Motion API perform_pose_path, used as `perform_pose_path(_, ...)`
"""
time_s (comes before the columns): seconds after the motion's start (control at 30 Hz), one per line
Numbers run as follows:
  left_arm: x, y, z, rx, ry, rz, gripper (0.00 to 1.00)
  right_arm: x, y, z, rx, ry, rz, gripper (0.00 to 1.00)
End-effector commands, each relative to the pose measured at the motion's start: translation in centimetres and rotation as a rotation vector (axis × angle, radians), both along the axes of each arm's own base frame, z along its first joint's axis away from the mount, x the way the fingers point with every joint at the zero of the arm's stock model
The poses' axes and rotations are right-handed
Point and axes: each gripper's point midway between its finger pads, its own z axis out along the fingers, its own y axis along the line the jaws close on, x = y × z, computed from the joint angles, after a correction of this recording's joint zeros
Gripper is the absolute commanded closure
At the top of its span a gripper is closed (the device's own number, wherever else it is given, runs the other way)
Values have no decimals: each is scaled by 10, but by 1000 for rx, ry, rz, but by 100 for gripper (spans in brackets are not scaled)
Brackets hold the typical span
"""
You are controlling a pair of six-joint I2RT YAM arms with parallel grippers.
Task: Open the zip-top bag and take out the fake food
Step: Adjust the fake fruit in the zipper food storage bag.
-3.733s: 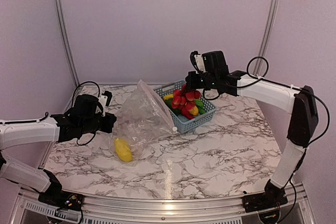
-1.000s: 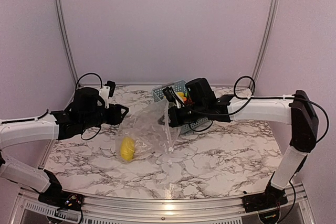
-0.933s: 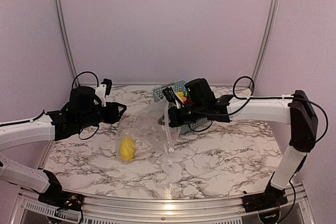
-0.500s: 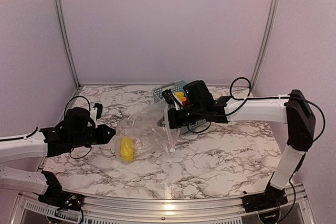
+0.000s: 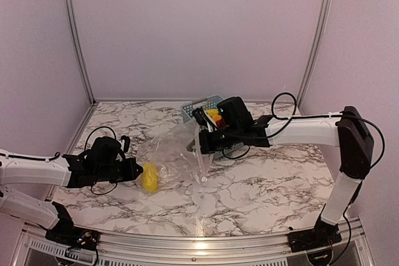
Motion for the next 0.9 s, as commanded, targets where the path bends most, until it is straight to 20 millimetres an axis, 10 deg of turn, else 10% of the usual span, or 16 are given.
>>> perform_pose_path(0.0,5,-2,0,-17,-12,21,98,-7,8,-9,-1,21,21,100)
perform_pose_path(0.87,-2,35,-2,89,-1,136,100,-11,15,-28,-31,51,5,100)
